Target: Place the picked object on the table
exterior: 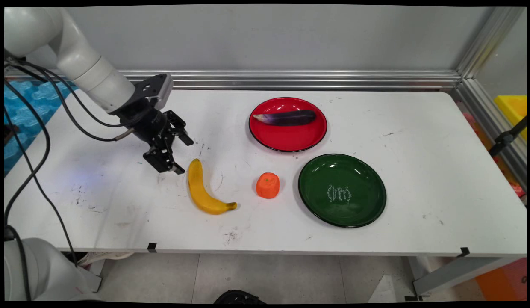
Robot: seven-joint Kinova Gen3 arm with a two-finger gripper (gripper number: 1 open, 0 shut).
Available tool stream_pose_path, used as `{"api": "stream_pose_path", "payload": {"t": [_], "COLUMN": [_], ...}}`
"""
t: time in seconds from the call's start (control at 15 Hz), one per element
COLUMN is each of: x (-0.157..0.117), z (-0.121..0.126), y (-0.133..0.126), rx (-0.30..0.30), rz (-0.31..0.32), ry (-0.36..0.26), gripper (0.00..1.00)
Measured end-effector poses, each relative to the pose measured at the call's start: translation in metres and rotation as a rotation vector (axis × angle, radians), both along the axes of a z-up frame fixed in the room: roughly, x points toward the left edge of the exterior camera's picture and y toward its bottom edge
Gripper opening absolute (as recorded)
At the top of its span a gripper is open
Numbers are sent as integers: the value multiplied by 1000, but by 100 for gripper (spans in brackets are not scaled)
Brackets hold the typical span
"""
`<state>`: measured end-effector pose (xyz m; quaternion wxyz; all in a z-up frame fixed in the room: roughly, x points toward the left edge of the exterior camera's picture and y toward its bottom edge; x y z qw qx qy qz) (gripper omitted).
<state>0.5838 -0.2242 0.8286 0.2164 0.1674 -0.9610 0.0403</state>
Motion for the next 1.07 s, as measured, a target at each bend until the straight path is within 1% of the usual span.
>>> {"api": "stream_pose_path", "payload": {"t": [0.33,0.6,0.8,1.07], "x": [6,2,-9,-35], "z": [3,10,22,38], "y": [-7,-20,-37,-69], "rx": [-6,-20,-47,-93], "rz": [9,22,34,61], "ry": [-2,12,40,99], "gripper": [100,100,100,100]}}
